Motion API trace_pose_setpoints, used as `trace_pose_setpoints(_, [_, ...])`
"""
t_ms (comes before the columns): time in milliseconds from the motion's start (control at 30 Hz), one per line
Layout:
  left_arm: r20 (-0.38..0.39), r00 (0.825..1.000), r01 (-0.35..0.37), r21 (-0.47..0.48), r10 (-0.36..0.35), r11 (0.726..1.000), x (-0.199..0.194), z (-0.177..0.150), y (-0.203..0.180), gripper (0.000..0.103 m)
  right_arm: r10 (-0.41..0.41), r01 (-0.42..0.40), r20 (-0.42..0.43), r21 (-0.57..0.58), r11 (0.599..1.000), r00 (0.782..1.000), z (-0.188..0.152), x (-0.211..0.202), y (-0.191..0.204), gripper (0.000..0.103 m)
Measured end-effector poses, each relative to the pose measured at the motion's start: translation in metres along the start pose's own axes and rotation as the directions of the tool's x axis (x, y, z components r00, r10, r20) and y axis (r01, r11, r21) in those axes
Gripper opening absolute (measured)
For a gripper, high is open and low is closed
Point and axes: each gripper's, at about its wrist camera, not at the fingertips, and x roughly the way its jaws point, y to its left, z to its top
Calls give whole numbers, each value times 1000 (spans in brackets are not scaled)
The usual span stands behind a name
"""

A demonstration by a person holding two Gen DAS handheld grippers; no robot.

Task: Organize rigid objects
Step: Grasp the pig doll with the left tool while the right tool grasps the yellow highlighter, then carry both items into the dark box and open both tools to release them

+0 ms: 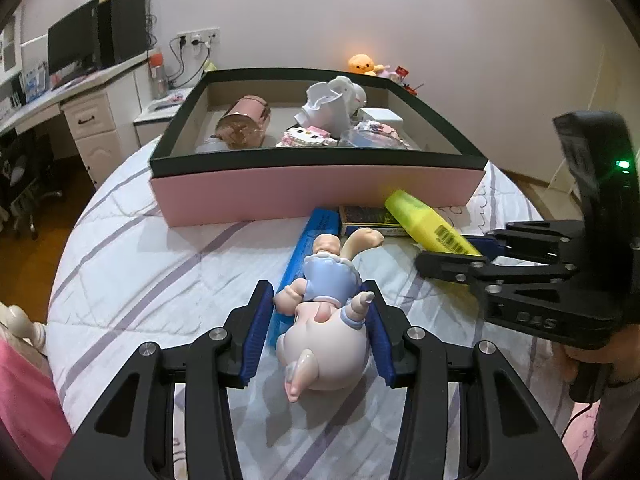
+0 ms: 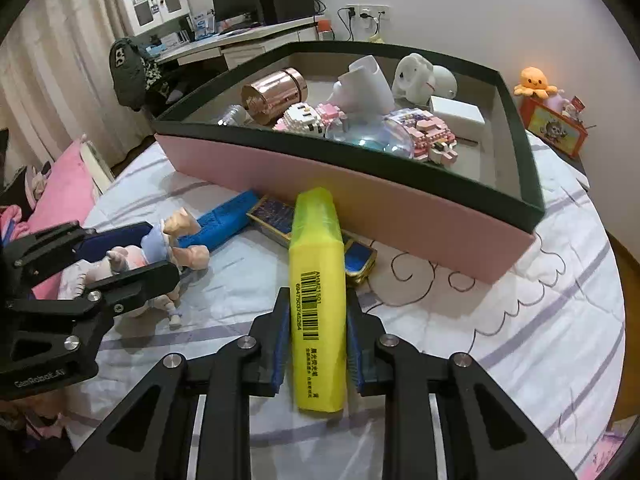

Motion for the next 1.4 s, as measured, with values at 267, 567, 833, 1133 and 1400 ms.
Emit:
trace_pose_setpoints(267, [21, 1000, 6, -18, -5, 1000, -17, -3, 5, 46, 17, -18, 33, 34, 999, 999, -8, -21, 4, 22])
trace_pose_setpoints(567, [72, 997, -3, -22, 5, 1000, -39, 4, 8, 46, 12, -14, 61, 20, 1000, 998, -6, -35, 17, 16])
trace_pose_setpoints(833, [49, 999, 1, -36, 1, 999, -34, -2, 12, 46, -2, 0, 22, 57, 998, 1000, -11, -8, 12, 16])
trace_pose_setpoints(1133, [42, 999, 2, -34, -1, 999, -32, -2, 11, 46, -66, 64, -50, -45, 997, 997, -22, -4, 31, 24])
trace_pose_setpoints(1400, [51, 999, 7, -30, -6, 1000, -34, 2, 9, 46, -17, 16, -10, -21, 1000, 1000, -21, -25, 35, 18])
